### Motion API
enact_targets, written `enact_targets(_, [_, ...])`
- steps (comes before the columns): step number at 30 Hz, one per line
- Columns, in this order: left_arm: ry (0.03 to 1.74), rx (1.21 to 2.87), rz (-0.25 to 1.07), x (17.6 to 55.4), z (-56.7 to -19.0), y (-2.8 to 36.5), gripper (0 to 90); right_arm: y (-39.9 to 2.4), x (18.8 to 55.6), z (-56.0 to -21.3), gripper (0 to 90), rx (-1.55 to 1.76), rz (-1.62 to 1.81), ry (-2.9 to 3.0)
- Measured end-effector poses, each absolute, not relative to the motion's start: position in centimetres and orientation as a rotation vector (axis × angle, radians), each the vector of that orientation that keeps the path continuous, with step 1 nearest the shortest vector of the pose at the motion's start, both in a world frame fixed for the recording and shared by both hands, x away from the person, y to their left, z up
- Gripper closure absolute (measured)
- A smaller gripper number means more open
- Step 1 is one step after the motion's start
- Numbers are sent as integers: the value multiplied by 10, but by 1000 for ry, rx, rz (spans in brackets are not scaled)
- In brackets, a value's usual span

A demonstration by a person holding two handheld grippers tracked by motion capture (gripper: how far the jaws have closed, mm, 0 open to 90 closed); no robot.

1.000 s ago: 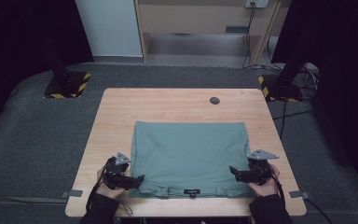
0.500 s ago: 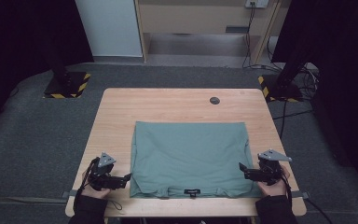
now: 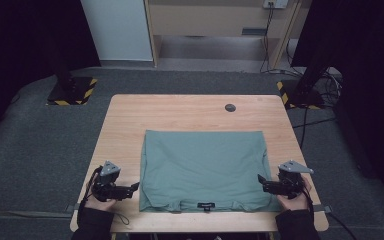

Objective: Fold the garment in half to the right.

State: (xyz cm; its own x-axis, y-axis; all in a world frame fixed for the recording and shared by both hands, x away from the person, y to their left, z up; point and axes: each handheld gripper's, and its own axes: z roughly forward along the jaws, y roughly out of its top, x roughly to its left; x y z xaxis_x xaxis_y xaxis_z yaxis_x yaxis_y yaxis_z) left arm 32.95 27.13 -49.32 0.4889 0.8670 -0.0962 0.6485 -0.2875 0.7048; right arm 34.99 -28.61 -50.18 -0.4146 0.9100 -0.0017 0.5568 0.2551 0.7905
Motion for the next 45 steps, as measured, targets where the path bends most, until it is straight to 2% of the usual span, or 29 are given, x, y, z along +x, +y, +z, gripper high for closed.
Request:
enact_targets(12, [1258,1989,404,338,-483,266,97,-270,345,-487,95,1288,1028,2096])
enact_targets(36, [1249,1904,412,392,-456,256,109,-177,358,-463,96,1133,1077,2255])
enact_targets(45, [1234,1921,427,409,-449,256,125,-138,359,-462,101,1064,1093,2318])
